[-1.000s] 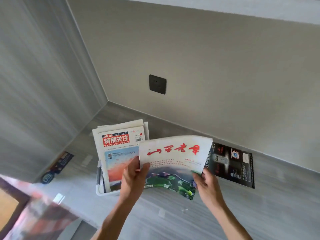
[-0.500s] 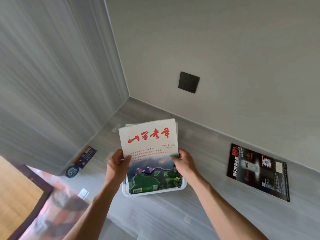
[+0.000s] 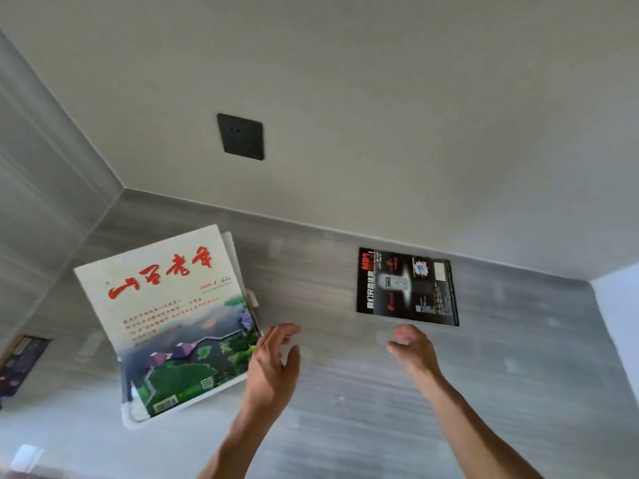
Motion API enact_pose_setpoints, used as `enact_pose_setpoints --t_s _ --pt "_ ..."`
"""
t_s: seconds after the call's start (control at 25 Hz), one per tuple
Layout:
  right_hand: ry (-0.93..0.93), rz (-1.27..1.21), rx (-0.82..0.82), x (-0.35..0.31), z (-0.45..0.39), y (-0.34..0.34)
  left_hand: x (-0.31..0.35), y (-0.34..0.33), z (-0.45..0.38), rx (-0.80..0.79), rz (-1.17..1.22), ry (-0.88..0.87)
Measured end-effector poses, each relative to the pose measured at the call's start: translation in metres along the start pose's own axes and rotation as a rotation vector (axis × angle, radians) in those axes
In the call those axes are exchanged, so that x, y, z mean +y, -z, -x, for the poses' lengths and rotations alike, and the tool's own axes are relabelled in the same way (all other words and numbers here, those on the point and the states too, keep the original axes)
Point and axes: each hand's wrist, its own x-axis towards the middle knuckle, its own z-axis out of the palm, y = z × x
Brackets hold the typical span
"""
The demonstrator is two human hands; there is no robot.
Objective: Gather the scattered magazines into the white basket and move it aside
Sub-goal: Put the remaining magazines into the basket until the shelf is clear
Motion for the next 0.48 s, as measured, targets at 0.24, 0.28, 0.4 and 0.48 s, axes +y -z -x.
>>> enact_pose_setpoints --t_s 0.24,0.28,0.4,0.48 --pt "-0.271 -0.092 0.496 0.07 -0.06 0.113 0.037 -0.1 0.003 -0.139 -0.062 -0.054" --pt "-0.277 -0.054 0.461 0.072 -0.079 0.127 0.046 -0.116 0.001 -0.116 -0.046 -0.051" --pt "-0.291 0.187 0.413 0.072 -0.111 0.133 0.056 -0.146 0.006 -0.084 -0.027 -0.009" --pt "-0.272 0.292 0.454 0.086 -0.113 0.121 0.05 -0.157 0.02 -0.075 -0.056 0.021"
